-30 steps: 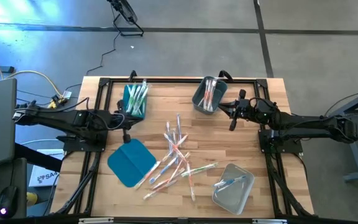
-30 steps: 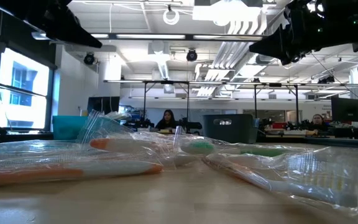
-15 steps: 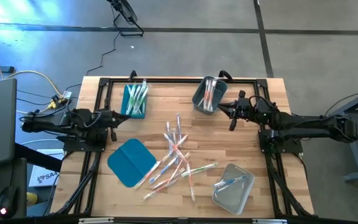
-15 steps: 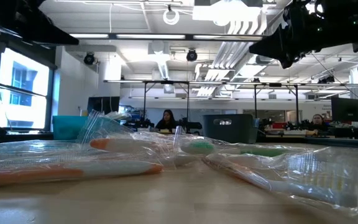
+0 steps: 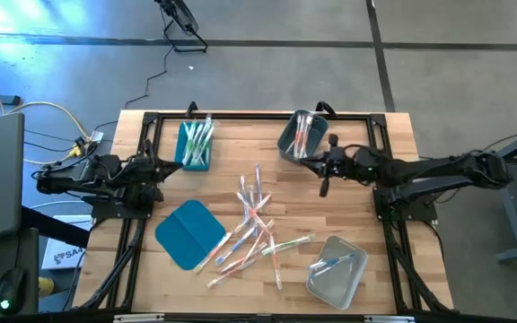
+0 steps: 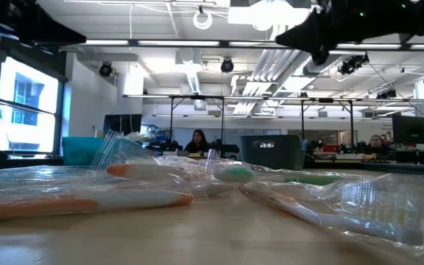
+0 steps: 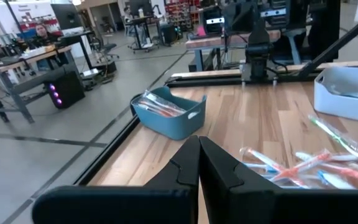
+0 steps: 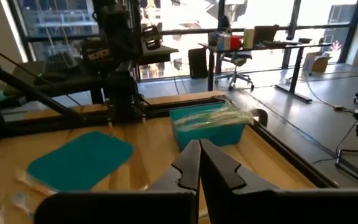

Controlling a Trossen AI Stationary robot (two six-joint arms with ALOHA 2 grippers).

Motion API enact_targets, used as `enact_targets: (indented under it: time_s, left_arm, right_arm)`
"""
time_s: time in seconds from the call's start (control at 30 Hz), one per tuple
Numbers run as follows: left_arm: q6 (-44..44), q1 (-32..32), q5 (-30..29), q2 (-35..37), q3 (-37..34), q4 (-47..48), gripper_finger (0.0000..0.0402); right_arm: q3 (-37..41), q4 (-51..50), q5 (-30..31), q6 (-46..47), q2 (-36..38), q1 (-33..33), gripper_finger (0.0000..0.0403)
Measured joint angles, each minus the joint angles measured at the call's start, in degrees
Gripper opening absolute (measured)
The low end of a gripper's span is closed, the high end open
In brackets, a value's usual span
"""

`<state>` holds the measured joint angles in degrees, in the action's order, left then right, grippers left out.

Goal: Pick & Place Toothbrushes
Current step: Put the orange toothbrush into the dark gray bin

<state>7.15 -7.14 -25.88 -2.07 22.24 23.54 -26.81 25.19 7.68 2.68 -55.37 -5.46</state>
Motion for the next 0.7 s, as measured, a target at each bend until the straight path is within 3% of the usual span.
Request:
enact_targets:
  time_s: [0.37,0.7]
  left_arm:
    - [0.14,0.00,-0.08,-0.02,0.02,-3.47,0.0000]
    - [0.12,0.00,-0.51,-0.02,0.02,-4.07,0.0000]
  right_arm:
    - [-18.24,-18.20,-0.65,0.75,-17.85,1.10,0.0002]
    - [-27.83,-22.91,-3.63,4.64,-27.36,1.10,0.0002]
